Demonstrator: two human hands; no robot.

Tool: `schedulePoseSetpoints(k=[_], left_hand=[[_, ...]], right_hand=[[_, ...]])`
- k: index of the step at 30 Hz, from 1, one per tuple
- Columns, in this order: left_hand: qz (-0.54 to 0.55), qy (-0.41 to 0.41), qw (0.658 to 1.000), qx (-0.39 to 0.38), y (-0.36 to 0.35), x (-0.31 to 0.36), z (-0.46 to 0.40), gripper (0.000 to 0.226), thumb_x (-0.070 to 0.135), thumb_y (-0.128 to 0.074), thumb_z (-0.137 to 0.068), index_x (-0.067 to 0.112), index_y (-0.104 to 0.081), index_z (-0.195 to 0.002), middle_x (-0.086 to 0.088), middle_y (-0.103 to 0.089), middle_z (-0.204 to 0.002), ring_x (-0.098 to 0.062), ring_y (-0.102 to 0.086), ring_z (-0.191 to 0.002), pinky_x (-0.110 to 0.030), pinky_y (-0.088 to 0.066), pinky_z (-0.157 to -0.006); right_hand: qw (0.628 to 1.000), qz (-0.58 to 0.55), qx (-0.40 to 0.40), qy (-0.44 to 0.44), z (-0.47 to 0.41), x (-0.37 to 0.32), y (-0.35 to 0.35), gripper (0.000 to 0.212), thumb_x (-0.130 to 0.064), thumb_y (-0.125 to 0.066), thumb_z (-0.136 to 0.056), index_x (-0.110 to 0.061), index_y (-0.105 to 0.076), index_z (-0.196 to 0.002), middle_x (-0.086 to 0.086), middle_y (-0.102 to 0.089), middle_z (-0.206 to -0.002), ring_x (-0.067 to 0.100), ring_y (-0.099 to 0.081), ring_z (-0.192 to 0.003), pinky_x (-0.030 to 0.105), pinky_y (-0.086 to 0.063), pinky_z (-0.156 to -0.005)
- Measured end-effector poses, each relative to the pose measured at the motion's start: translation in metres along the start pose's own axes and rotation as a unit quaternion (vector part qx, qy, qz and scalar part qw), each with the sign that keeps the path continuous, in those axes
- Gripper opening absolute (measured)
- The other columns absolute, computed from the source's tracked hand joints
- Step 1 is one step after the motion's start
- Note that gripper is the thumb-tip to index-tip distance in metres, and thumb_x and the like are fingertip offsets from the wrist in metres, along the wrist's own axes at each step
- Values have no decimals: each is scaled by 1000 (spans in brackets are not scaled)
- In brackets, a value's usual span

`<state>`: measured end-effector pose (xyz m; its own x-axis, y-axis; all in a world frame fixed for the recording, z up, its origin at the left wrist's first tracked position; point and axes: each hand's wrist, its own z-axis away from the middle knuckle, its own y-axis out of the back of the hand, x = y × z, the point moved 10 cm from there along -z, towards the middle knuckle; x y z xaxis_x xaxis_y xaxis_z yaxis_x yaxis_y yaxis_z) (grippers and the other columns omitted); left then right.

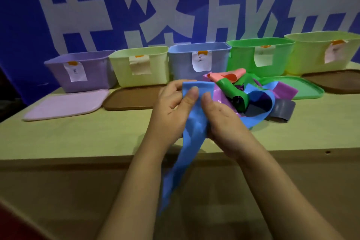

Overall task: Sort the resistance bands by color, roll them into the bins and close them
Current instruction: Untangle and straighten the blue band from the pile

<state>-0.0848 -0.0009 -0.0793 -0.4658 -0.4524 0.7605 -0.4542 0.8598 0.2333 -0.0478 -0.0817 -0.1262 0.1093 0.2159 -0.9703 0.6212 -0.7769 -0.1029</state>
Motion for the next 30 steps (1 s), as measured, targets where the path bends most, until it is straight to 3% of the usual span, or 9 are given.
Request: schedulePoseSetpoints(k=[2, 4, 7, 10, 12, 14, 22, 27, 30], left_hand=[[125, 109, 986, 8, -2, -22, 1, 27, 48, -62, -84, 23, -67, -74, 11, -62, -75, -7, -60, -61, -20, -45, -45], [200, 172, 964, -30, -14, -36, 4, 43, 49, -66, -78, 6, -67, -84, -9, -58, -66, -9, -49, -39, -15, -33, -33], [282, 223, 922, -146, -42, -44, 7, 56, 48, -60, -82, 1, -65, -112, -19, -68, -100, -4, -35, -28, -11, -22, -29], [265, 240, 912, -202, -57, -50, 9, 40, 41, -47, -88, 14, -73, -103, -9, -70, -111, -12, -48, -37, -20, -24, -37], [256, 232, 913, -215, -63, -46, 6, 38, 40, -47, -92, 15, -75, -98, -10, -72, -106, -34, -65, -77, -38, -41, -63], [292, 237, 901, -218, -64, -41, 2, 38, 38, -47, -91, 8, -71, -95, -12, -74, -95, -32, -67, -91, -38, -51, -78], [351, 211, 864, -293, -66, -14, -7, 49, 33, -33, -97, 2, -70, -91, -6, -60, -58, -20, -63, -61, -42, -57, -74], [391, 214, 854, -269, -58, 1, -16, 56, 33, -29, -98, 5, -74, -79, -2, -56, -54, -15, -59, -54, -32, -56, -63], [381, 221, 861, -255, -53, 3, -19, 57, 32, -30, -99, 4, -74, -79, -2, -57, -56, -15, -61, -56, -32, -56, -62]], right_hand=[[999, 3, -23, 26, -1, -3, -3, 38, -43, -57, -87, -6, -64, -92, 10, -73, -80, 25, -71, -72, 35, -57, -69], [999, -26, -35, 23, -2, -1, -3, 32, -32, -54, -83, -3, -63, -90, 12, -71, -72, 24, -69, -61, 30, -57, -60], [999, -28, -30, 23, -7, 8, 1, 28, -30, -55, -83, -3, -64, -83, 14, -70, -68, 24, -68, -57, 29, -56, -58], [999, -15, -24, 24, -7, 18, 4, 31, -29, -54, -88, -2, -66, -81, 15, -71, -70, 25, -69, -60, 29, -55, -60], [998, -57, -34, 2, -3, 29, 5, 33, -31, -56, -82, 0, -66, -83, 13, -71, -69, 22, -69, -61, 27, -55, -60], [994, -78, -68, -32, 4, 41, -1, 28, -30, -57, -77, -4, -66, -84, 8, -72, -71, 16, -70, -64, 24, -55, -62], [968, -149, -189, -72, 30, 57, -17, 38, -37, -70, -77, -18, -62, -108, 14, -72, -91, 37, -64, -102, 47, -55, -84], [983, -10, -161, -82, 32, 65, -17, 42, -36, -51, -92, 5, -57, -101, 9, -68, -73, 31, -70, -86, 41, -54, -81], [984, -10, -148, -98, 39, 78, -29, 39, -40, -43, -92, -5, -59, -89, 2, -60, -59, 22, -66, -63, 28, -52, -66]])
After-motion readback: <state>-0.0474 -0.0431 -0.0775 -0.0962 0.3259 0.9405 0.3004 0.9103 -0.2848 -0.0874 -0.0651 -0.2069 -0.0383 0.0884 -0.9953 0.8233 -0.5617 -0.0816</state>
